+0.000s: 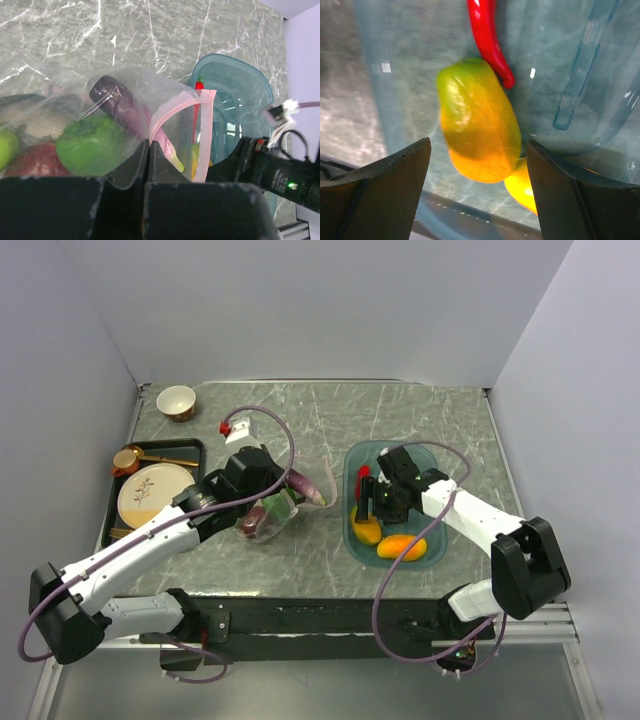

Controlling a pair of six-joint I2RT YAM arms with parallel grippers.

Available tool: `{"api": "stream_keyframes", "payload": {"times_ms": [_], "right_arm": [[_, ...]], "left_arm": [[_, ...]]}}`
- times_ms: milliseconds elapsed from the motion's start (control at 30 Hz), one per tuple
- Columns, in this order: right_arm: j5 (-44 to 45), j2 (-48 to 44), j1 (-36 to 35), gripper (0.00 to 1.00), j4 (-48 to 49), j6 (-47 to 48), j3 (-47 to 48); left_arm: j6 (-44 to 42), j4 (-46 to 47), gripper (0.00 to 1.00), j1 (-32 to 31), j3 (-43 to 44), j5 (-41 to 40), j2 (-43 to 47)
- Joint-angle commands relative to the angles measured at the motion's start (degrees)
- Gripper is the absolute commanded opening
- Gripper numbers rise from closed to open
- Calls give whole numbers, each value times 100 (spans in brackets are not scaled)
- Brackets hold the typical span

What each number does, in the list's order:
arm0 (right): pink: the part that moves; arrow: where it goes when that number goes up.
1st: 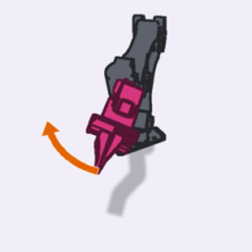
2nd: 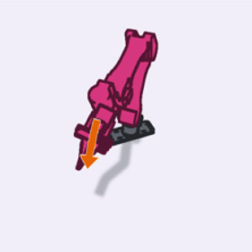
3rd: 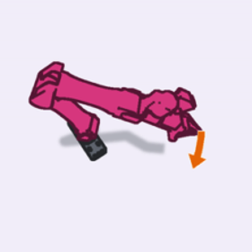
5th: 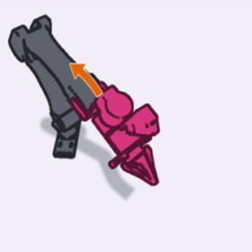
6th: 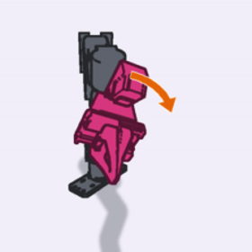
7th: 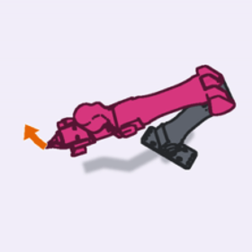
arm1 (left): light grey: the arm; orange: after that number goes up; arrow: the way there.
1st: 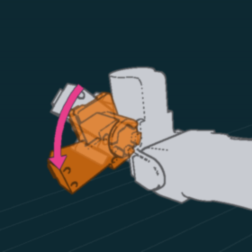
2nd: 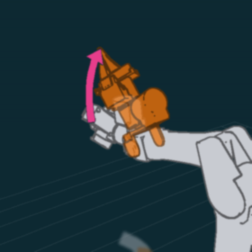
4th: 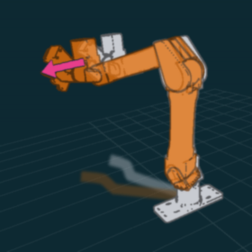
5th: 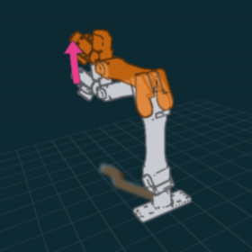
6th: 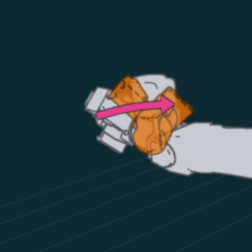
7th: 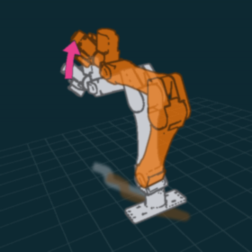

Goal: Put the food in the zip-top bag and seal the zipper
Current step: Pick up the fake fruit from the bin.

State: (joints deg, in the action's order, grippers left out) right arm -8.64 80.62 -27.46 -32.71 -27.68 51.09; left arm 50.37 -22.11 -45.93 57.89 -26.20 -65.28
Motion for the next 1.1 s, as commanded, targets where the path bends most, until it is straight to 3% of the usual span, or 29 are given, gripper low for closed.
{"api": "stream_keyframes", "payload": {"times_ms": [0,300,467,567,800,1067], "right_arm": [[65,-231,-40,84,423,-71,-292],[-278,-29,-40,75,801,-264,-433],[-339,138,-40,62,661,-168,-355],[-453,217,-40,61,652,-97,-328],[-507,103,-40,80,792,-150,-433],[-392,147,-40,86,757,-106,-381]], "left_arm": [[-53,171,1,14,-14,9,269],[-194,339,1,14,12,238,191],[-115,330,1,14,-49,176,243],[-97,347,1,14,-76,115,296],[-115,295,1,14,-6,106,235],[-62,304,1,14,-94,97,296]]}}
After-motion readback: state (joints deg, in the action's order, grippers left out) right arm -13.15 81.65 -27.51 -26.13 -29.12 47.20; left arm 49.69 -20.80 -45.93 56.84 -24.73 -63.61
